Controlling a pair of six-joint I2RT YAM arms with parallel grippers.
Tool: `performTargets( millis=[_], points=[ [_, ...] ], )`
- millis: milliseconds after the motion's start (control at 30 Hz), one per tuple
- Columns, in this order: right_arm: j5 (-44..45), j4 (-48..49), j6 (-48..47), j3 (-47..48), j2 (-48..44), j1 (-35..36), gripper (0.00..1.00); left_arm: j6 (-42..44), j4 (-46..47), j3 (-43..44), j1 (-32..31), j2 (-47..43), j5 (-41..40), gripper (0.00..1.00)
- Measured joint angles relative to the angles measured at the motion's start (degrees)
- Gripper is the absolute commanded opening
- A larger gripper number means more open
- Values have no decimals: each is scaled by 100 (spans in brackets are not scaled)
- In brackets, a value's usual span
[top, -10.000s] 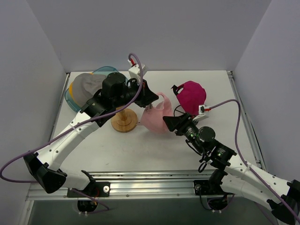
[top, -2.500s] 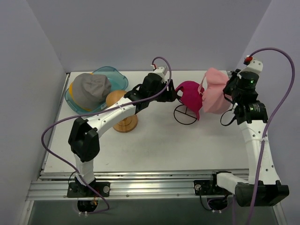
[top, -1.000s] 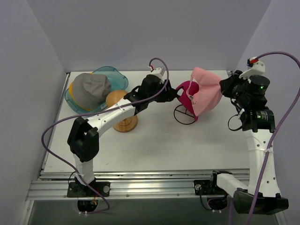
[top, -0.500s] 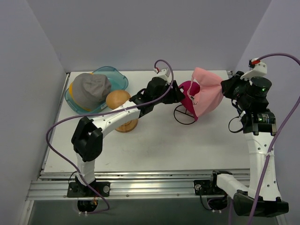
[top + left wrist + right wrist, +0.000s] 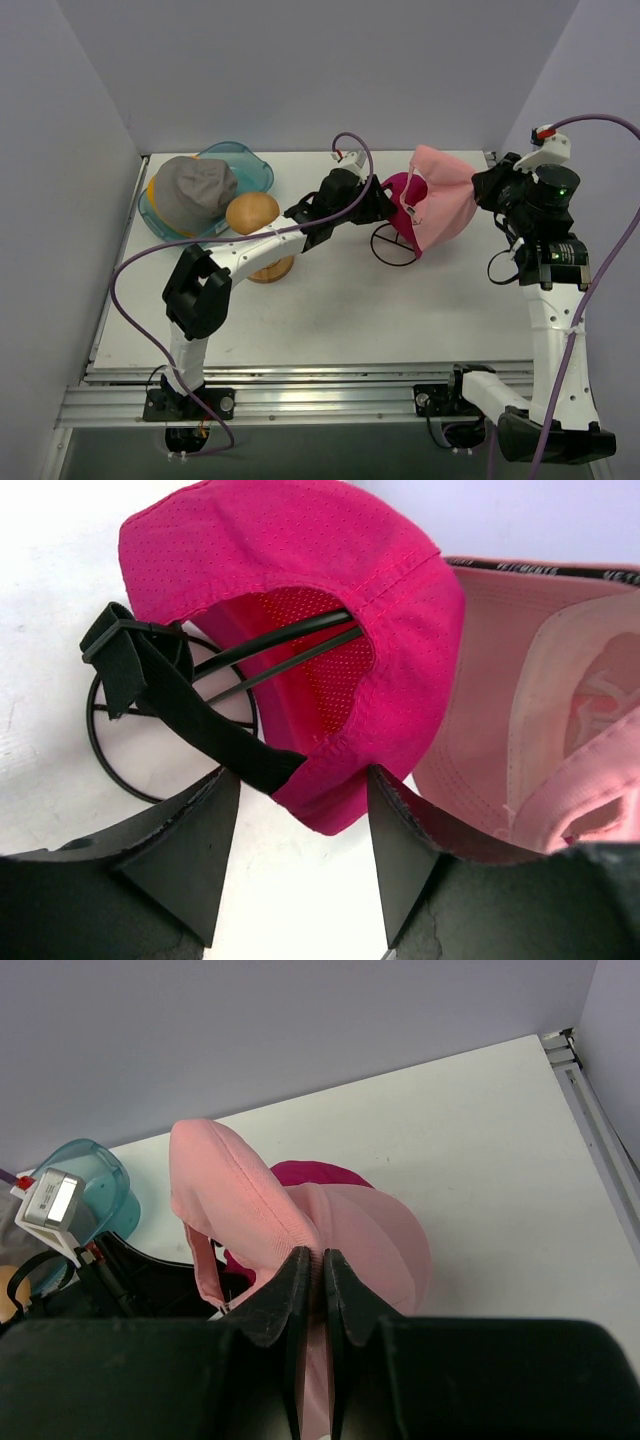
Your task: Stack the hats
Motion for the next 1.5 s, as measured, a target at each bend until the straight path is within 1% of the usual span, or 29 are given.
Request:
performTargets(
  millis=[67,100,200,233,300,367,767,900,1000,1033,1067,1133,1167,1233,1300,1433,1467,1500],
  points=[
    [0,0,0,0,-7,0,0,-46,114,0,0,13,20,50],
    [2,0,0,0,-11,0,0,-59,155,0,0,17,31,40],
    [4,0,-2,0,-20,0,0,-120,234,0,0,22,48,23],
    [4,0,-2,0,-20,0,0,-133,245,0,0,22,50,12],
    [7,0,-2,0,-20,0,0,-138,258,0,0,22,50,3],
    [4,0,-2,0,-20,0,0,-118,260,-2,0,22,50,2],
    [-109,0,-24,-118,42,0,0,79,308,-411,59,-107,2,3],
    [-146,0,-42,-118,188,-20,0,164,319,-522,138,-157,-7,8],
    [-160,2,-70,-118,293,-37,0,208,328,-592,190,-168,-4,13],
    [-164,2,-87,-118,323,-39,0,234,328,-601,201,-175,-7,19],
    [-177,2,-111,-118,363,-46,0,267,317,-603,205,-186,-9,23],
    [-225,4,-151,-118,435,-72,0,323,310,-603,205,-203,-15,28],
    [-262,9,-160,-118,474,-81,0,341,308,-603,205,-210,-17,32],
    [-352,35,-173,-122,531,-109,0,378,304,-608,205,-227,-28,35],
    [-457,87,-184,-127,581,-133,0,422,289,-627,205,-260,-35,41],
    [-610,138,-223,-127,664,-170,0,479,256,-754,205,-417,-57,47],
    [-638,140,-240,-127,686,-177,0,485,247,-782,205,-476,-57,50],
    [-667,142,-247,-127,706,-184,0,496,229,-802,205,-531,-63,52]
  ],
)
